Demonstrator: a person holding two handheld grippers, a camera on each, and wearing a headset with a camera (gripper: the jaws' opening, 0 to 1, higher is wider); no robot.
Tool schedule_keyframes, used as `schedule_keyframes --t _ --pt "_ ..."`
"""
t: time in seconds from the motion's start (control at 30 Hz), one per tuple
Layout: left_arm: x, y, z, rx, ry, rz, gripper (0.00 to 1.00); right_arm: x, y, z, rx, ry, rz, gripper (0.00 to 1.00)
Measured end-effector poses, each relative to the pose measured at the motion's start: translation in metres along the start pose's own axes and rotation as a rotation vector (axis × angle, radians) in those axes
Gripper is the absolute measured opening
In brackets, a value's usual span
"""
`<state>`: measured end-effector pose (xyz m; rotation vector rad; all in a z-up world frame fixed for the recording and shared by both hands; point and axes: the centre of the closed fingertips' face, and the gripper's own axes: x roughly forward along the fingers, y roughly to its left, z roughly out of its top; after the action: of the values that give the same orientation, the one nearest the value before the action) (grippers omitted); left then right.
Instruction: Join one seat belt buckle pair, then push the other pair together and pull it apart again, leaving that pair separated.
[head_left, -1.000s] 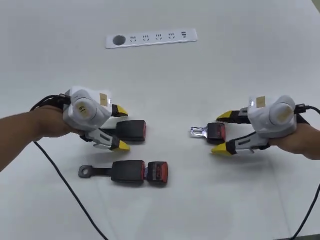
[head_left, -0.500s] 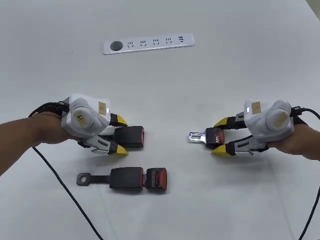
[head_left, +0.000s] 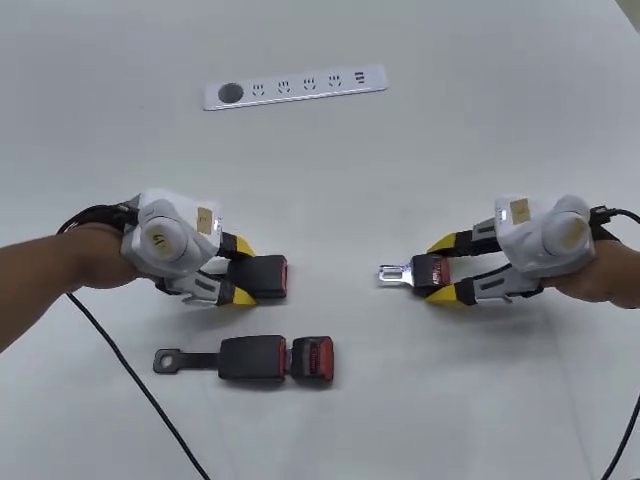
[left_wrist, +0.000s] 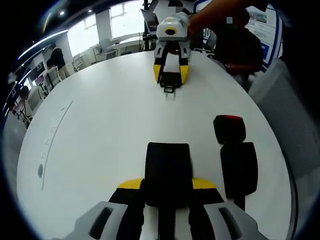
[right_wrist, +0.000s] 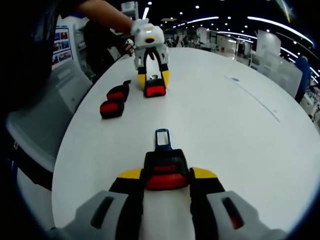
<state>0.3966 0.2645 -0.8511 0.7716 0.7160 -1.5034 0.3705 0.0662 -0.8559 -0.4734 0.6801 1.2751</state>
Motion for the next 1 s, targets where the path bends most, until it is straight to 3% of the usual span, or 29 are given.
schedule_keyframes --t 0.63,1.0 --pt "0.0 -0.001 -0.004 -0.015 0.025 0.001 0.35 0.0 0.001 0.004 0.035 -0.069 -0.019 0.37" --pt "0.002 0.001 -0.006 -0.026 0.045 0.003 0.35 0.011 0.003 0.015 0.028 -0.104 -0.011 0.37"
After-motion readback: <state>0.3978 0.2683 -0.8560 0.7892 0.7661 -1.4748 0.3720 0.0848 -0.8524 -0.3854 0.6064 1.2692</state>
